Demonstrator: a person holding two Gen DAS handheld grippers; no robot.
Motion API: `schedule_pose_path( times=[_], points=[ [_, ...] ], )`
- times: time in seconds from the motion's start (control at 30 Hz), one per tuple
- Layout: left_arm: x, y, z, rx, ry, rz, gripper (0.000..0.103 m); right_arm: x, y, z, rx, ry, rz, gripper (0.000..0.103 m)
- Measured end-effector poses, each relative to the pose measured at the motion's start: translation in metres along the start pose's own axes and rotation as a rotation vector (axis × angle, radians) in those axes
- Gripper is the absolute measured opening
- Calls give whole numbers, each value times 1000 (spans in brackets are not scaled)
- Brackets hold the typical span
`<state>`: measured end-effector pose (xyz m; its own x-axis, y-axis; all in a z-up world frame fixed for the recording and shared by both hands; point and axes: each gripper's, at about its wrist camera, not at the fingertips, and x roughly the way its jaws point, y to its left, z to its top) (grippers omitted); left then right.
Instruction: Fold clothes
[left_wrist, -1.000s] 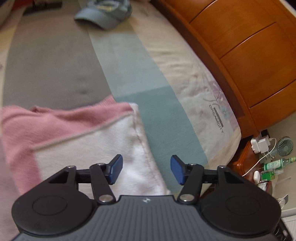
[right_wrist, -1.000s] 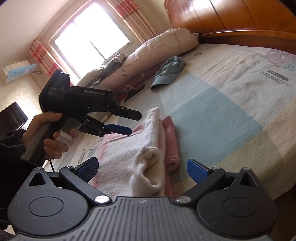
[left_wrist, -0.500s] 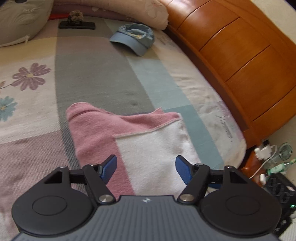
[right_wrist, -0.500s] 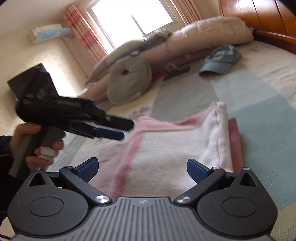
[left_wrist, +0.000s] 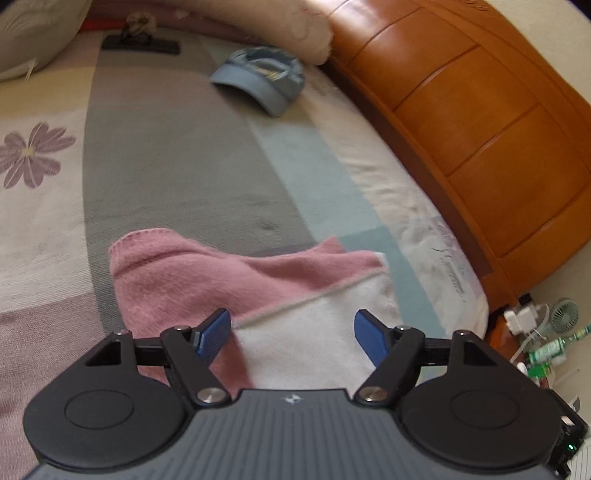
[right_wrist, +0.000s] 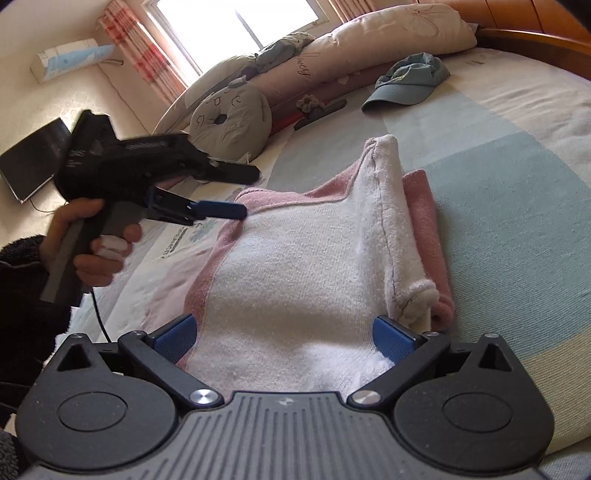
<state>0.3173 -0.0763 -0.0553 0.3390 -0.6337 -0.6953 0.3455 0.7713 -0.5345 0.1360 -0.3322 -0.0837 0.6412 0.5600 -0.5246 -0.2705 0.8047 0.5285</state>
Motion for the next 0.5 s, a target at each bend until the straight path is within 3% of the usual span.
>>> schedule_pose_path(
  times=[0.2, 0.33, 0.5],
  points=[
    [6, -4, 17, 14, -25, 56, 73, -1, -1, 3, 23, -6, 9, 103],
    [-20, -22, 9, 127, -71, 120, 74, -2, 2, 3, 20, -6, -3, 103],
    [-50, -43, -24, 316, -109, 225, 84, -12, 20, 15, -37, -30, -17, 103]
  ],
)
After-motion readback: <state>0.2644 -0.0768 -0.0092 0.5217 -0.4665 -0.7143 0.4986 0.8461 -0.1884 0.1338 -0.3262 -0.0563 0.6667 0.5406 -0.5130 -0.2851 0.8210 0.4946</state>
